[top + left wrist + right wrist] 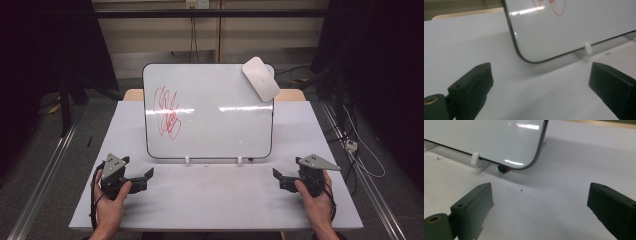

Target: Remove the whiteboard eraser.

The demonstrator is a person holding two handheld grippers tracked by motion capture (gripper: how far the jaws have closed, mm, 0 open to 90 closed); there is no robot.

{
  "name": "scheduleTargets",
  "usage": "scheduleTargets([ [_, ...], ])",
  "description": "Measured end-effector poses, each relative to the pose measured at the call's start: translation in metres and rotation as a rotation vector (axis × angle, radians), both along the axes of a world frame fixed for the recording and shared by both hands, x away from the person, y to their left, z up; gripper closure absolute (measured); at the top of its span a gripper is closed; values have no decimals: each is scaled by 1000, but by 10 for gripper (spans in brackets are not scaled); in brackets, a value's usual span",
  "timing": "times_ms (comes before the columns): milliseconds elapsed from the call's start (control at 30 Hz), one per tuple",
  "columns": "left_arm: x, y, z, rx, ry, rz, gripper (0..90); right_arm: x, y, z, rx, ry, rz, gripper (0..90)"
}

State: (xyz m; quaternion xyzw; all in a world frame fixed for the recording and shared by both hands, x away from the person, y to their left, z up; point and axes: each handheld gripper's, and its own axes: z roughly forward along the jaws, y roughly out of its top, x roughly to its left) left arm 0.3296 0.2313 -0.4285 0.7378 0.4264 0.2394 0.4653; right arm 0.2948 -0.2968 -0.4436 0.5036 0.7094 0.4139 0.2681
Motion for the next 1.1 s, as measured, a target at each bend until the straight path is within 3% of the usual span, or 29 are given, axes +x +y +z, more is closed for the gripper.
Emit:
scheduleTargets([
  [567,0,-1,-2,11,11,6,53,2,4,3,-9,28,27,53],
  [700,1,-1,-2,18,14,7,53,6,7,8,-18,3,23,48],
  [900,1,-3,-3,20,14,0,53,13,11,11,-16,1,47,71],
  [1000,2,-4,-3,11,21,-3,53,14,14,12,-34,-28,43,64],
  [1067,2,-4,-3,11,21,-8,53,16,16,14,-25,-17,54,64],
  [1100,3,-4,-2,8,23,-11,54,17,17,15,-15,-34,61,63],
])
